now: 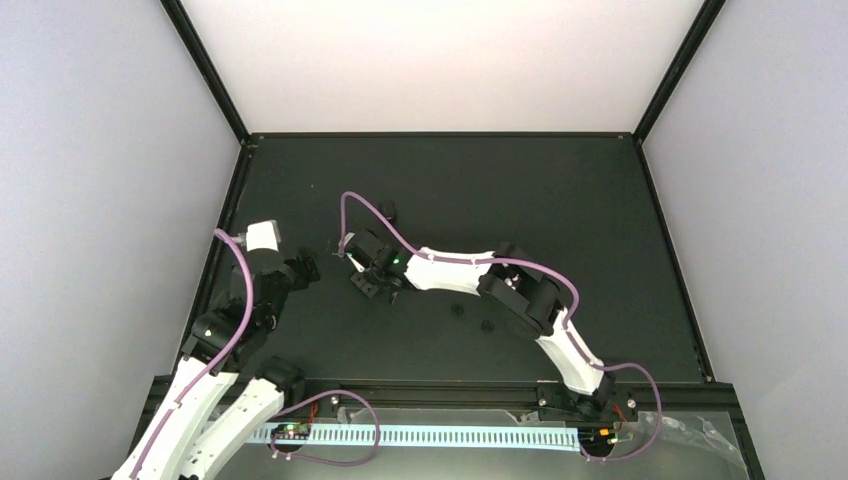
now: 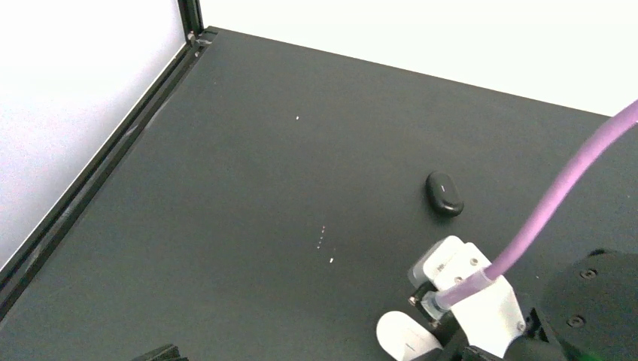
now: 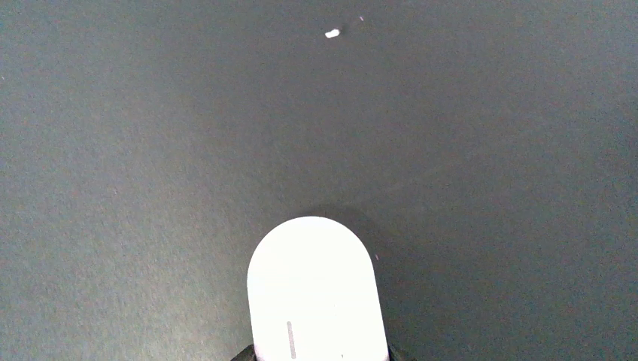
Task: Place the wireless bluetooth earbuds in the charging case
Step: Pick up the charging case at the center of the board, then open the charging case.
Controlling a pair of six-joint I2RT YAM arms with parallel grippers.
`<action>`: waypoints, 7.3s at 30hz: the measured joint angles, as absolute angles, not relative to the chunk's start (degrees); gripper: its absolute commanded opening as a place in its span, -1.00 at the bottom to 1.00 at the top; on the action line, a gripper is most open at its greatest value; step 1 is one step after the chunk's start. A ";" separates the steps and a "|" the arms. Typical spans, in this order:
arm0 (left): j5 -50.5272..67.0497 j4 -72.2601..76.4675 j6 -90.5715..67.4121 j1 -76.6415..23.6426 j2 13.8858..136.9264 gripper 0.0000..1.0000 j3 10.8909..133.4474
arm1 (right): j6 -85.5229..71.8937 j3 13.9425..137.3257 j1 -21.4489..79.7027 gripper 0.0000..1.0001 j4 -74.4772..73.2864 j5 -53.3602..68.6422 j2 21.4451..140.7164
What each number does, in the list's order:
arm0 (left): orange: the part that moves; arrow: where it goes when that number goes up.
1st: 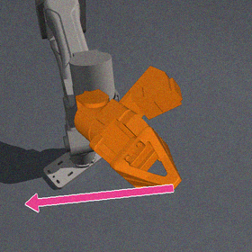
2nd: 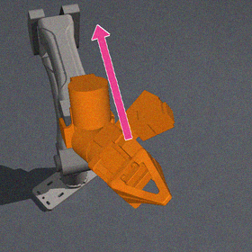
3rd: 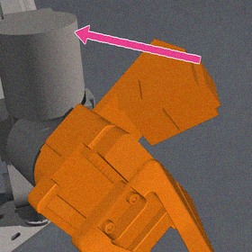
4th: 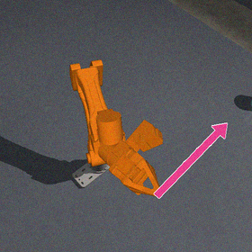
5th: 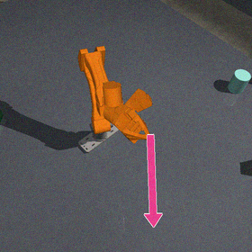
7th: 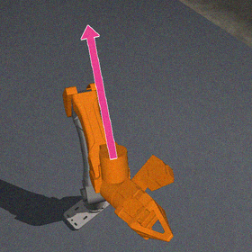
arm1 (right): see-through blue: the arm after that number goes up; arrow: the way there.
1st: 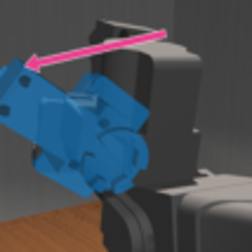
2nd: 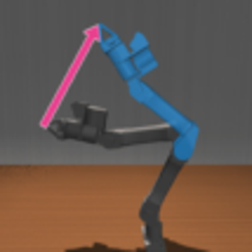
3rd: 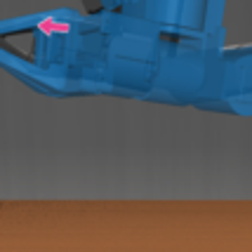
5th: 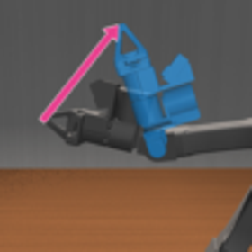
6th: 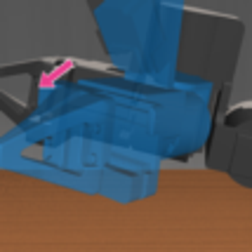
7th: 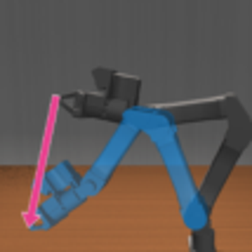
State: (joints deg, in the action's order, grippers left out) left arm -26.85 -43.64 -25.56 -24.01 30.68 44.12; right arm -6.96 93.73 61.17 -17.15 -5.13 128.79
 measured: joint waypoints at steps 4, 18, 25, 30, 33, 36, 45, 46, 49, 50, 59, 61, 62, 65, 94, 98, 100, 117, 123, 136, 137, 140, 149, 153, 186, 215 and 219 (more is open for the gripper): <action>-26.50 -43.59 -25.47 -24.01 30.68 0.97 44.12 | -7.66 87.94 61.17 -0.22 -15.14 -6.44 125.27; -7.33 -37.43 -23.83 -24.01 34.06 0.97 42.59 | -9.74 54.26 61.82 -0.23 -9.08 -11.66 87.83; 12.34 -27.57 -25.96 -24.03 37.85 0.96 42.35 | -6.57 47.03 64.95 -0.22 -7.86 -15.22 68.90; 22.81 -20.16 -28.82 -24.67 40.51 0.96 41.36 | -3.11 44.18 68.40 -0.22 -8.36 -18.20 61.87; 26.65 -16.49 -30.70 -26.22 42.70 0.94 40.51 | -1.39 43.35 69.32 -0.22 -8.62 -20.14 59.29; 28.91 -14.37 -31.94 -28.53 44.75 0.91 40.18 | 0.12 43.33 70.08 -0.22 -8.80 -22.09 57.98; 30.48 -9.78 -34.61 -35.18 49.82 0.78 40.18 | 3.16 43.31 72.82 -0.22 -8.88 -27.03 57.25; 30.52 -9.39 -34.79 -35.73 50.46 0.76 40.18 | 3.36 43.22 73.08 -0.22 -8.75 -27.38 57.23; 30.61 -8.69 -35.53 -37.04 52.27 0.70 40.23 | 3.88 42.65 73.60 -0.22 -8.29 -28.25 57.04; 30.68 -8.45 -35.75 -37.36 52.71 0.69 40.23 | 4.01 42.46 73.65 -0.22 -8.25 -28.40 56.93; 32.38 -4.86 -38.17 -38.89 55.66 0.41 40.25 | 4.40 42.28 74.04 -0.22 -7.64 -29.45 56.69; 32.69 -4.19 -38.59 -39.07 56.05 0.33 40.25 | 4.45 42.28 74.15 -0.22 -7.53 -29.50 56.60; 32.86 -3.88 -38.70 -39.13 56.27 0.29 40.25 | 4.47 42.28 74.22 -0.22 -7.35 -29.47 56.60; 33.15 -2.87 -39.03 -39.35 56.77 0.21 40.29 | 4.49 42.28 74.32 -0.22 -6.98 -29.47 56.60; 34.28 3.16 -42.11 -41.82 59.29 -0.10 40.29 | 5.32 42.15 74.67 -0.21 -3.53 -29.47 57.34; 34.28 3.29 -42.30 -42.04 59.29 -0.11 40.23 | 5.52 41.69 74.78 -0.21 -2.94 -29.67 57.32; 34.28 3.66 -42.50 -42.11 59.29 -0.12 39.97 | 5.52 41.60 74.89 -0.21 -2.90 -29.82 57.32; 33.52 4.34 -43.22 -42.15 59.24 -0.47 38.52 | 5.54 40.99 74.98 -0.18 -2.94 -30.26 57.19; 33.52 4.34 -43.07 -42.17 59.05 -0.60 38.48 | 5.52 40.99 74.98 -0.05 -2.94 -29.91 56.66; 32.86 1.67 -40.91 -42.46 58.83 -0.69 40.86 | 3.90 41.06 74.98 0.86 -4.32 -29.45 52.40; 32.53 1.23 -40.47 -42.46 58.83 -0.69 41.80 | 3.44 41.06 74.98 0.87 -4.75 -29.58 51.35; 31.35 -0.23 -38.65 -42.46 58.83 -0.69 44.73 | 1.65 41.06 74.98 0.90 -5.56 -29.82 46.81; 29.76 4.40 -31.22 -42.33 47.79 -0.57 40.51 | -5.30 41.06 73.12 0.94 -2.66 -26.59 35.99; 30.09 7.25 -27.66 -42.33 41.25 -0.62 36.47 | -6.76 41.58 72.25 0.94 -2.37 -19.73 36.62; 46.81 13.82 -19.99 -42.24 37.47 -0.97 34.30 | -9.45 49.74 72.18 0.84 -6.04 -7.62 47.66; 42.54 14.76 -22.44 -42.09 36.16 -0.97 30.28 | -10.90 49.67 72.18 0.83 -5.13 -13.91 44.27; 40.12 15.33 -24.62 -42.09 35.14 -0.97 28.82 | -11.84 49.67 72.03 0.83 -5.37 -15.90 44.40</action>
State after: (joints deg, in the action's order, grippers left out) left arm 40.12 15.33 -24.62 -42.09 35.14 28.82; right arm -11.84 49.67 72.03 -5.37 -15.90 44.40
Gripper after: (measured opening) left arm 0.229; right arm 0.916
